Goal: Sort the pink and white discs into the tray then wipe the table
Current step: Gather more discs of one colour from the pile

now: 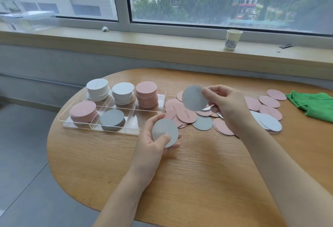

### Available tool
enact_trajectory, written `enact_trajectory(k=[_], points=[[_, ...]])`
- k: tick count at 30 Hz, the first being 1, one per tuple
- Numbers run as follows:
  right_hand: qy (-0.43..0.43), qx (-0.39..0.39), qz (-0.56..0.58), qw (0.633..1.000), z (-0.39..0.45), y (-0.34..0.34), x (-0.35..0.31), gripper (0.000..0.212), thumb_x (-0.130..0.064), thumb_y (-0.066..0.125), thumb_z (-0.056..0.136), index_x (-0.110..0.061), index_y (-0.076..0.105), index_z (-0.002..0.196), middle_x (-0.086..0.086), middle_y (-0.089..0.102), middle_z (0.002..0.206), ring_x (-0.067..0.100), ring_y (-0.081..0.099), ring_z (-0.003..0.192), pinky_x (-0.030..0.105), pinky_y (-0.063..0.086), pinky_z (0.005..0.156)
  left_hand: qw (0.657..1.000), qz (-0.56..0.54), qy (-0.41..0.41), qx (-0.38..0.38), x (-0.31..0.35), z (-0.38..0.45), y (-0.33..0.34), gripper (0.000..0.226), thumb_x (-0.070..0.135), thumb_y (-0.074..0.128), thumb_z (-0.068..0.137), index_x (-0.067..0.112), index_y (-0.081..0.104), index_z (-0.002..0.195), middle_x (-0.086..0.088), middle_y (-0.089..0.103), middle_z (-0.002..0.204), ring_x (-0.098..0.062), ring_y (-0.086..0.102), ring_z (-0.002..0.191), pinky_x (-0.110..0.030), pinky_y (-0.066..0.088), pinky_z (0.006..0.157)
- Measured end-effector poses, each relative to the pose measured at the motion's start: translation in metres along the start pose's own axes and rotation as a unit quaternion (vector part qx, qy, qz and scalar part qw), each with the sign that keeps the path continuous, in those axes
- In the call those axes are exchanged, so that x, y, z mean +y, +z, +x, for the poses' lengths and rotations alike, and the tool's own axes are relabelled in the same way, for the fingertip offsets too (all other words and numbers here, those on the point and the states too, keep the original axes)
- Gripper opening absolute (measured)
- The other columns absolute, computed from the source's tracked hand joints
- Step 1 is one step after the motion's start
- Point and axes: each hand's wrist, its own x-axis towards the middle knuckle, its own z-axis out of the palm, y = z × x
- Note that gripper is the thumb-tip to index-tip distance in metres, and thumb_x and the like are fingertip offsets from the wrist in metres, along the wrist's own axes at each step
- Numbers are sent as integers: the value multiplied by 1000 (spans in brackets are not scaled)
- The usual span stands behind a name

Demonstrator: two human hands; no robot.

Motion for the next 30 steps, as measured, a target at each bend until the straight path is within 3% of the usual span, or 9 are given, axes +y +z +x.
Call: enact_trajectory(k=[4, 7, 12, 15, 18, 22, 25, 30], points=[[34, -78, 0, 996, -51, 5, 6, 11, -14, 75, 88, -3, 73, 88, 3, 63, 62, 10, 52, 50, 17, 42, 49, 1000, -18, 3, -6, 0, -1, 2, 50, 14, 66, 84, 25, 62, 132, -17, 64, 131, -35, 74, 106, -44, 61, 79], [46, -102, -25, 993, -69, 15, 16, 11, -12, 77, 87, -2, 75, 90, 8, 68, 64, 11, 58, 55, 21, 49, 56, 999, -31, -9, -22, -1, -2, 3, 47, 18, 65, 85, 24, 63, 132, -14, 65, 133, -35, 70, 114, -44, 61, 81], [22, -147, -80, 986, -69, 22, 27, 7, -14, 81, 83, -9, 79, 88, 9, 73, 70, 16, 66, 63, 27, 55, 63, 999, 10, -6, -41, -5, -4, 2, 42, 0, 58, 100, 29, 66, 130, -14, 64, 130, -32, 72, 109, -44, 62, 81], [-16, -101, -155, 983, -52, 19, 29, 8, -23, 79, 86, -17, 79, 91, 1, 74, 72, 10, 67, 65, 22, 54, 66, 1000, 17, -6, -23, -5, -2, 0, 47, -8, 46, 103, 25, 62, 132, -19, 62, 129, -39, 74, 103, -49, 62, 81], [-72, -45, -288, 954, -19, 15, 39, 23, -34, 76, 89, -22, 75, 109, -9, 75, 94, 1, 66, 86, 12, 46, 77, 1000, 23, -2, -9, -5, -1, -2, 47, -9, 45, 103, 24, 61, 133, -21, 62, 126, -40, 74, 101, -49, 60, 81], [-87, -123, -433, 889, 21, 19, 55, 58, -56, 71, 85, -25, 61, 134, -4, 64, 129, 21, 48, 128, 40, 41, 105, 1000, 27, -5, -3, -5, 0, -1, 47, -8, 45, 103, 25, 61, 132, -17, 64, 122, -40, 74, 101, -49, 61, 82], [-58, -156, -476, 864, 27, 22, 57, 72, -64, 73, 78, -27, 57, 137, -4, 59, 132, 21, 43, 126, 44, 37, 108, 1000, 28, -4, 7, -5, 1, -3, 47, -8, 46, 103, 26, 62, 131, -15, 65, 122, -40, 74, 101, -49, 60, 82], [-93, -181, -438, 876, 0, 10, 59, 74, -68, 79, 67, -31, 62, 129, -10, 58, 125, 12, 50, 119, 36, 40, 105, 1000, 22, -2, 19, -5, 3, -6, 47, -8, 46, 102, 27, 64, 128, -14, 69, 117, -40, 75, 101, -47, 60, 81]])
